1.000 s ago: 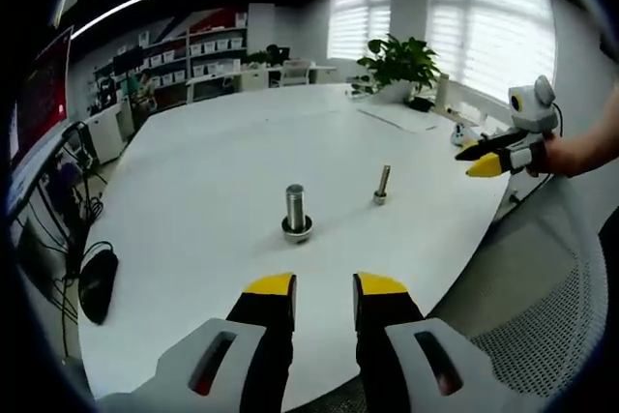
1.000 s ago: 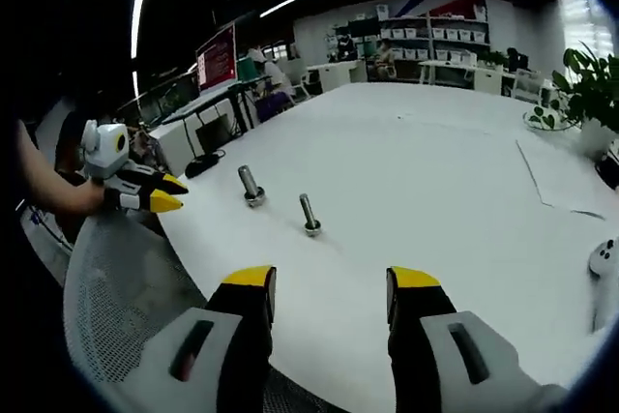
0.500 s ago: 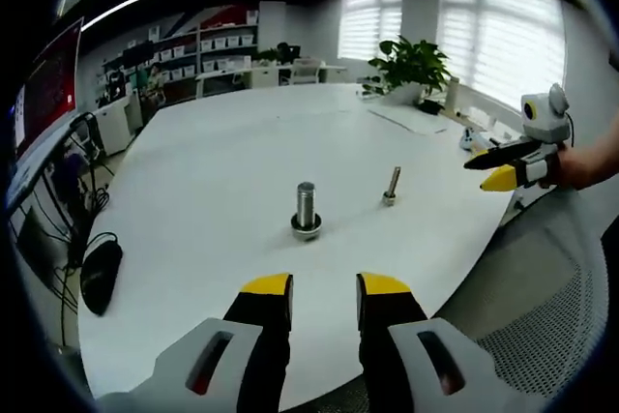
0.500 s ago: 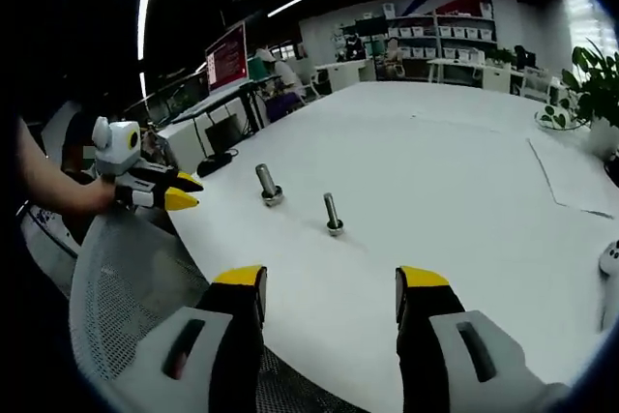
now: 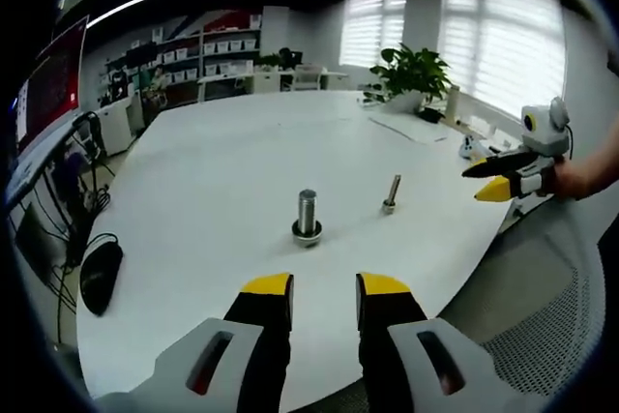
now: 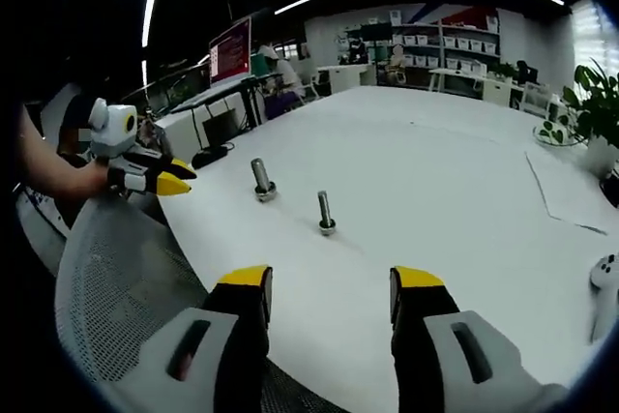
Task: Place the washer onto the threaded stud by aligning its center hole with the stud, sliding it down to the base, and recovering from edge contact or off-axis alignment until the washer reaches the visible bottom stop.
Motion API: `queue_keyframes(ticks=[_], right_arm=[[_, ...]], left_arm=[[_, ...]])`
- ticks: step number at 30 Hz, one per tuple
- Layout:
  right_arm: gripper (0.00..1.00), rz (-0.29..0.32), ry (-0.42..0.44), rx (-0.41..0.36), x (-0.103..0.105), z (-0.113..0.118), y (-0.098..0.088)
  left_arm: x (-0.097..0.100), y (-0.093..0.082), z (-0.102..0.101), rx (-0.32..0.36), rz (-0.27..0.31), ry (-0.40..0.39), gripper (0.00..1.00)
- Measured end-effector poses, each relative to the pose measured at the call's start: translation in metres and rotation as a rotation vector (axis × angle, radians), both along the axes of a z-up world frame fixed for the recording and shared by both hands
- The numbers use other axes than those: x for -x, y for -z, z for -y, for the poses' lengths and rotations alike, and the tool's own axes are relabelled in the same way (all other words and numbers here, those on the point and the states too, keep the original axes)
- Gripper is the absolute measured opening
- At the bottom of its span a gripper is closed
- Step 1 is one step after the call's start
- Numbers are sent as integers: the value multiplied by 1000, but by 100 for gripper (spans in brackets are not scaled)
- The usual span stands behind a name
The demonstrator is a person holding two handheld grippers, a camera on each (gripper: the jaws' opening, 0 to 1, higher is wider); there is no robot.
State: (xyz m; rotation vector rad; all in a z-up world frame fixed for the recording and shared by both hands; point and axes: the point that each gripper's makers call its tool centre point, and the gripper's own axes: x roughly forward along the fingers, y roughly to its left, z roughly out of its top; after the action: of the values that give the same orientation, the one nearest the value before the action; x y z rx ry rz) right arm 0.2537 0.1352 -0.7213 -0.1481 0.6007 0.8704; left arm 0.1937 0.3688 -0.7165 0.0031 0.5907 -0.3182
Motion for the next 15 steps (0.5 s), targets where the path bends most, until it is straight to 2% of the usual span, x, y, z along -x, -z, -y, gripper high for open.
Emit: queue_keyframes(ticks=[5,7,9,15], right_arm=[[50,-1,-1,10,0,2,3],[50,-2,-11,21,0,1,5],[49,-9,-14,20,1,1,5],[49,-5,-13,25,1,2,6]], left_arm=[[-1,2,-2,-5,-5,-14,23],[1,3,6,3,-15,24,23],[4,10,10,-9,-51,50,23],[2,7,4,-10,-32,17,22]])
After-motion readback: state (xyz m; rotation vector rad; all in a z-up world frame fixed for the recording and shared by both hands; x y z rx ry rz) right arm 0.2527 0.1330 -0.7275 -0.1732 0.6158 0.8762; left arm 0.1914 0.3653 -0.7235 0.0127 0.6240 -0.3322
